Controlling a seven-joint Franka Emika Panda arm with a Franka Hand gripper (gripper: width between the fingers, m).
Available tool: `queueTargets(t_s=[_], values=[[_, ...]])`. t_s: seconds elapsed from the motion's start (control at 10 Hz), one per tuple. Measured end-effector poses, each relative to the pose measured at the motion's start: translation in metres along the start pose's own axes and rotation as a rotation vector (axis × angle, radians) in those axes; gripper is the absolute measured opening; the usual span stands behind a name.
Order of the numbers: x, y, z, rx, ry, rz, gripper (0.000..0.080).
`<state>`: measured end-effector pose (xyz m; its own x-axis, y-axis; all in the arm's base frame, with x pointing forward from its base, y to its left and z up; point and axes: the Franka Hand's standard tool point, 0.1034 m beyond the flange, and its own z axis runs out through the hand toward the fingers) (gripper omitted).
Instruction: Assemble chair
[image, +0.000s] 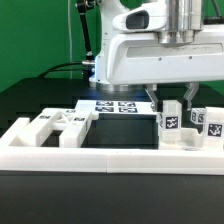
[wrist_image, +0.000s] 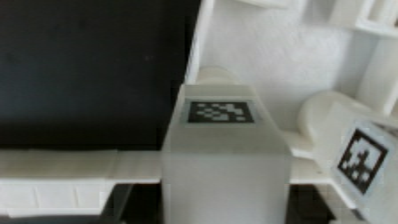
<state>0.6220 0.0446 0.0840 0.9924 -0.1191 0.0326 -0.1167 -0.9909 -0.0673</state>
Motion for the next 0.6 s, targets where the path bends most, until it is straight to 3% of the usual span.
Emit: queueTargets(t_s=[0.6], values=[[-0.0054, -0.0088, 0.0020, 0.006, 0.005, 0.749, 0.0291]])
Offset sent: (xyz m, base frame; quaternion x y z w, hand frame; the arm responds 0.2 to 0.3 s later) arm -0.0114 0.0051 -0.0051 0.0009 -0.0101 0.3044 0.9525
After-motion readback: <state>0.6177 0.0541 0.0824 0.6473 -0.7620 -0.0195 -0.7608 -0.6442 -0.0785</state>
